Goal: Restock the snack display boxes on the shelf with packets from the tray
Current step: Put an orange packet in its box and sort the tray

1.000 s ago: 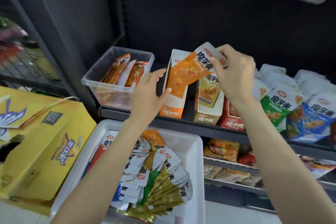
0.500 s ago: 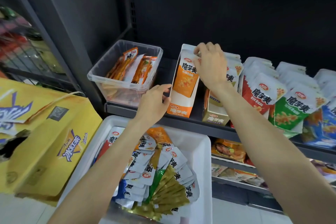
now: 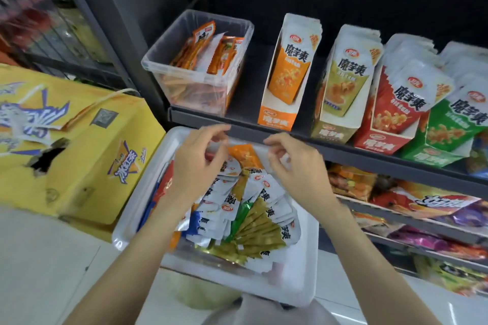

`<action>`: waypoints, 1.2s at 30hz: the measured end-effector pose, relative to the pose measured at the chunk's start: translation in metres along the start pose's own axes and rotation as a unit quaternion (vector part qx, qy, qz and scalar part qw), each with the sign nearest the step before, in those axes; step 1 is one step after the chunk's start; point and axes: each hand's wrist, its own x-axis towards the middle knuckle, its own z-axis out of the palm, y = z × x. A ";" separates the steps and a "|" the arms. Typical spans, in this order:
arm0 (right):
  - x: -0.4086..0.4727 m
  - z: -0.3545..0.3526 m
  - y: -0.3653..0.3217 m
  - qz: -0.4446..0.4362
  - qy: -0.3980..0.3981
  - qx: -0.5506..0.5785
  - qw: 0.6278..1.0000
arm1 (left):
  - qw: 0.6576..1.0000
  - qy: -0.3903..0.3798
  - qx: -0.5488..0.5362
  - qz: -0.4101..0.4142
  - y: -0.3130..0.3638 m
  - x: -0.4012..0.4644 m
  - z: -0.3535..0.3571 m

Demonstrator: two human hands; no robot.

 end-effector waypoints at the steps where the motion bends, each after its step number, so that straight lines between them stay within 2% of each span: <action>1: -0.009 0.013 0.004 0.010 -0.044 -0.001 0.999 | 0.999 -0.026 0.021 -0.016 -0.010 -0.015 -0.005; 4: -0.022 0.049 0.013 0.024 -0.150 -0.020 0.988 | 0.985 -0.117 0.124 -0.027 -0.035 -0.052 -0.015; 7: -0.019 0.080 0.015 0.009 -0.181 -0.086 0.980 | 0.956 -0.186 0.226 -0.034 -0.054 -0.076 -0.017; 9: -0.010 0.094 0.015 0.015 -0.145 -0.120 0.982 | 0.943 -0.207 0.255 -0.060 -0.060 -0.084 -0.017; 12: 0.012 0.107 0.017 0.045 -0.094 -0.164 0.981 | 0.944 -0.198 0.251 -0.079 -0.063 -0.089 -0.011; 16: 0.024 0.118 0.024 0.015 -0.016 -0.268 0.963 | 0.948 -0.169 0.251 -0.095 -0.062 -0.088 -0.006; 19: 0.020 0.115 0.031 -0.013 0.017 -0.286 0.958 | 0.956 -0.130 0.245 -0.098 -0.059 -0.078 -0.005; 22: 0.020 0.107 0.033 -0.020 0.020 -0.264 0.964 | 0.972 -0.109 0.152 -0.139 -0.045 -0.060 0.001; 24: 0.016 0.102 0.031 -0.007 0.047 -0.218 0.975 | 0.957 -0.140 0.013 -0.252 -0.031 -0.045 0.006; 25: 0.011 0.097 0.029 0.000 0.078 -0.190 0.979 | 0.922 -0.167 -0.097 -0.335 -0.022 -0.038 0.008; 26: 0.006 0.089 0.026 -0.004 0.111 -0.152 0.982 | 0.865 -0.182 -0.220 -0.412 -0.012 -0.033 0.011; 27: 0.000 0.078 0.019 -0.017 0.136 -0.113 0.984 | 0.807 -0.180 -0.315 -0.465 -0.005 -0.028 0.014; 28: -0.009 0.068 0.013 -0.039 0.151 -0.068 0.985 | 0.765 -0.168 -0.381 -0.491 0.001 -0.025 0.015; 30: -0.031 0.050 0.005 -0.096 0.148 0.011 0.984 | 0.732 -0.133 -0.447 -0.497 0.009 -0.024 0.015; 32: -0.053 0.041 0.003 -0.130 0.122 0.055 0.982 | 0.745 -0.106 -0.472 -0.460 0.017 -0.026 0.010; 36: -0.075 0.030 0.018 -0.142 0.054 0.061 0.986 | 0.835 -0.093 -0.396 -0.370 0.034 -0.035 0.003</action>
